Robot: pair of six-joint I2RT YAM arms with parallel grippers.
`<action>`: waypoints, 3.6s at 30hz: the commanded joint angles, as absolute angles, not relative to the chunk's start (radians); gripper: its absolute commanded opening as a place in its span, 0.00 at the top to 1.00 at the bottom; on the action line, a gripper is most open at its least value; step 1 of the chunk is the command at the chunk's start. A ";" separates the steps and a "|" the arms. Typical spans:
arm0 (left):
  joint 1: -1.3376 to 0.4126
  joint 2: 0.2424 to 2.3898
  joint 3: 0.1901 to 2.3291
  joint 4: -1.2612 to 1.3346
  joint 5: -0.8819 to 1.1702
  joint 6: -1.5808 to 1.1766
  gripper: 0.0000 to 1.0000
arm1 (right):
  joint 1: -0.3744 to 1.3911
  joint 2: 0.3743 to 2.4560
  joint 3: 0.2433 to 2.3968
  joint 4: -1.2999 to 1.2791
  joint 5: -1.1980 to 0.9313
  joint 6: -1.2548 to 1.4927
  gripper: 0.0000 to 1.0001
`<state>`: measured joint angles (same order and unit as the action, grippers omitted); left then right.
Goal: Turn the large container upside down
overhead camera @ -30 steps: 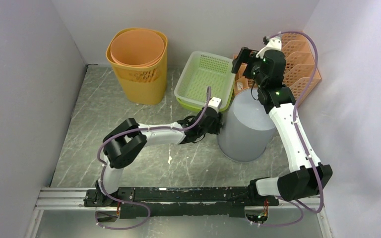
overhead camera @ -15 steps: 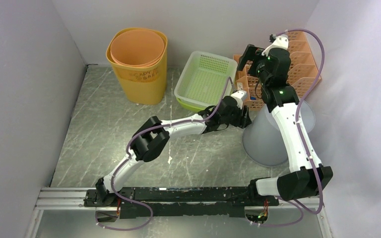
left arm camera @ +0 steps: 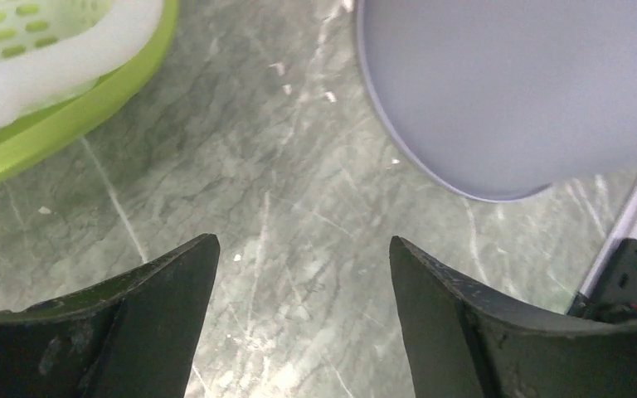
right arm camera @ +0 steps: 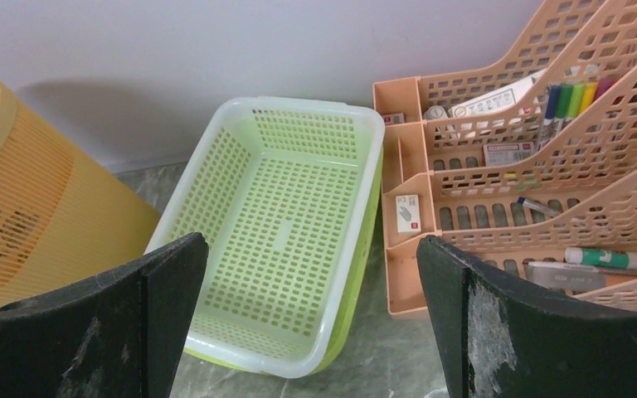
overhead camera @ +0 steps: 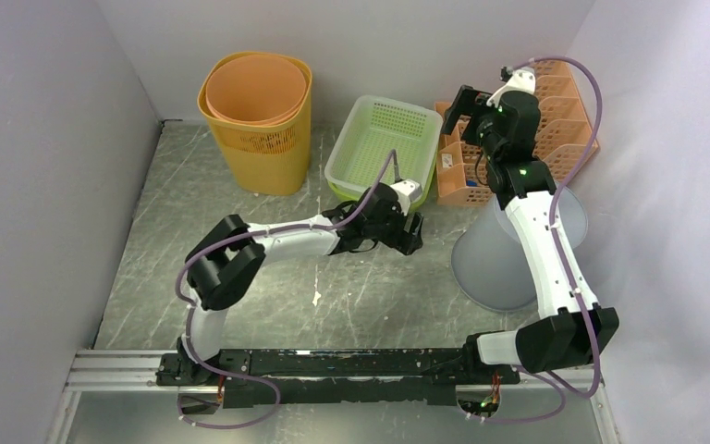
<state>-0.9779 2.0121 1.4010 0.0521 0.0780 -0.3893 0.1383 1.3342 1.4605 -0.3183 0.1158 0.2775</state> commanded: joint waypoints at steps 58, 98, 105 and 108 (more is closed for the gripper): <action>-0.719 1.696 1.738 -0.329 -0.017 0.070 0.05 | 0.099 1.364 1.372 -0.261 0.081 0.324 0.00; -0.274 1.938 1.989 -0.160 0.022 -0.095 0.09 | 0.100 1.392 1.351 -0.282 0.104 0.288 0.00; -0.268 2.026 2.055 -0.188 0.069 -0.244 0.12 | 0.099 1.411 1.351 -0.274 0.115 0.290 0.00; -0.269 2.046 2.039 -0.167 0.081 -0.313 0.13 | 0.099 1.424 1.361 -0.279 0.122 0.286 0.00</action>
<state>-0.2718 2.0033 2.0262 -0.1970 0.0288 -0.1936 0.1055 1.4025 1.3457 -0.2893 0.1036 0.2996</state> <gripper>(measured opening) 0.877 0.999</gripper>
